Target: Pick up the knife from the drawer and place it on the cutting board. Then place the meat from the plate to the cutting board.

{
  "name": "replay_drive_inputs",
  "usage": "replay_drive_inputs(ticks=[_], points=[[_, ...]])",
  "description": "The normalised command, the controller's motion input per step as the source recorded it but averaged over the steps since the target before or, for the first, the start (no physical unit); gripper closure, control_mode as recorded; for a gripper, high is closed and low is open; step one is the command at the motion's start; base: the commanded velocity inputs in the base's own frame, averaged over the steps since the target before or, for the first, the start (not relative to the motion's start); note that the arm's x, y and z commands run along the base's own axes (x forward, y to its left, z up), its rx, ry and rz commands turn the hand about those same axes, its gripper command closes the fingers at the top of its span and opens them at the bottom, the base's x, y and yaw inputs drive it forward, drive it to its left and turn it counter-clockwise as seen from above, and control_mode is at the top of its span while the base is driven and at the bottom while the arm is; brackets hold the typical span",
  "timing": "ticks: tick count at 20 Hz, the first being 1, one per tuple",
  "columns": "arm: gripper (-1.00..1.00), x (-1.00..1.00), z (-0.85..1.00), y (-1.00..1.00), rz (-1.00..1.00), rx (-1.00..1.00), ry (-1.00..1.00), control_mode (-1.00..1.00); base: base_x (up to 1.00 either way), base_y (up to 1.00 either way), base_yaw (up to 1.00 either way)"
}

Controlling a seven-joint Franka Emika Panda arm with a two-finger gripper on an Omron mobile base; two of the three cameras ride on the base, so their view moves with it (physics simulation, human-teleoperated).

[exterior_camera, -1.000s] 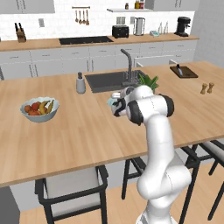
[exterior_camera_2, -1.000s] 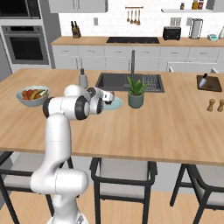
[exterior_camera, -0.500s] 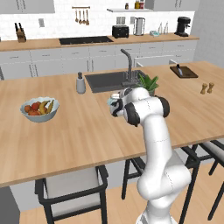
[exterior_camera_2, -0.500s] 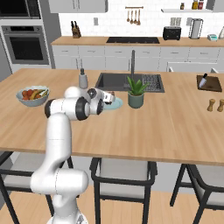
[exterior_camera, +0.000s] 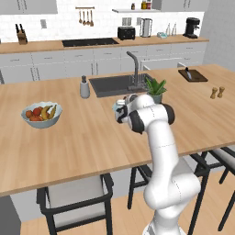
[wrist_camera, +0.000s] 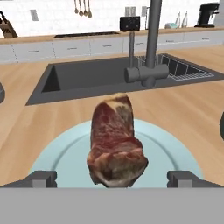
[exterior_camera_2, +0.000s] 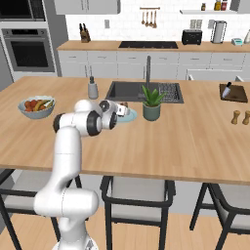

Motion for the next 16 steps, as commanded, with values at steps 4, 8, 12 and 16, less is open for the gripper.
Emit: replay_drive_inputs(ticks=[4,8,12,16], points=[[-1.0,0.11,-0.16,-0.1,0.0,0.0,0.0,-1.0,0.0,0.0,0.0],[-1.0,0.17,-0.14,-0.04,0.0,0.0,0.0,-1.0,0.0,0.0,0.0],[-1.0,0.2,-0.07,0.0,0.0,0.0,0.0,-1.0,0.0,0.0,0.0],[-1.0,0.1,-0.13,-0.01,0.0,0.0,0.0,-1.0,0.0,0.0,0.0]])
